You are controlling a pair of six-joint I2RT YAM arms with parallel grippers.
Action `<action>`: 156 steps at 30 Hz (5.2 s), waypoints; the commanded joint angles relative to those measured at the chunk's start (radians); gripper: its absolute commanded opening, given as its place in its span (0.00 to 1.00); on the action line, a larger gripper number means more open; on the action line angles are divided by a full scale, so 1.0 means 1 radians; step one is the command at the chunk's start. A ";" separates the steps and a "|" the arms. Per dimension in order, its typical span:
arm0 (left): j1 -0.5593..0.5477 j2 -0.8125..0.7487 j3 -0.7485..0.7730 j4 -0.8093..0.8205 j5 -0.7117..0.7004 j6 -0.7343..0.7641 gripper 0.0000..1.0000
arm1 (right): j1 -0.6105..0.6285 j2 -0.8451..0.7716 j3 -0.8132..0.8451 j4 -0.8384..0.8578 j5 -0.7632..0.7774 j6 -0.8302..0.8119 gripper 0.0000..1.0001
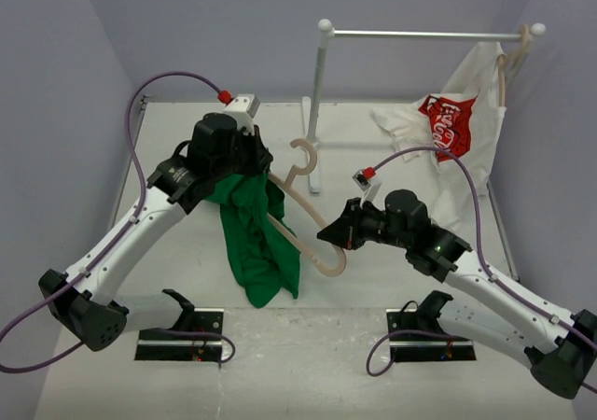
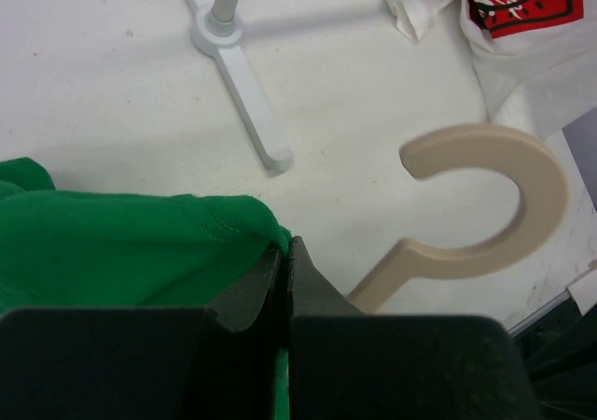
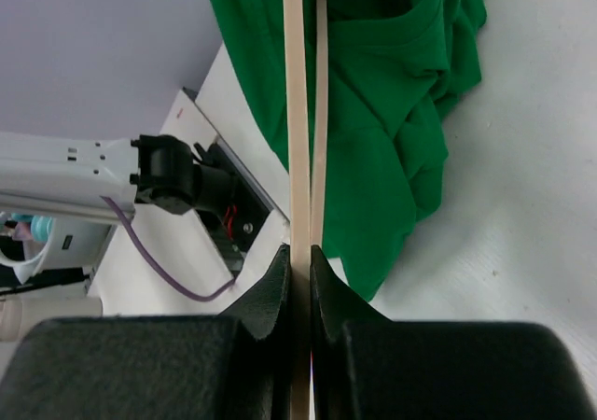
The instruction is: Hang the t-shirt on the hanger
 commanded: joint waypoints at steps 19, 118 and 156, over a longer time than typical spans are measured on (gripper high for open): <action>-0.238 -0.034 0.157 -0.124 0.163 0.125 0.00 | 0.067 0.080 0.013 0.406 0.263 -0.058 0.00; -0.203 -0.114 0.092 -0.175 0.352 0.938 0.00 | -0.273 -0.435 0.086 -0.065 0.482 -0.369 0.99; -0.195 -0.166 -0.007 0.015 0.338 0.791 0.00 | -0.041 -0.153 -0.341 0.383 0.313 0.318 0.71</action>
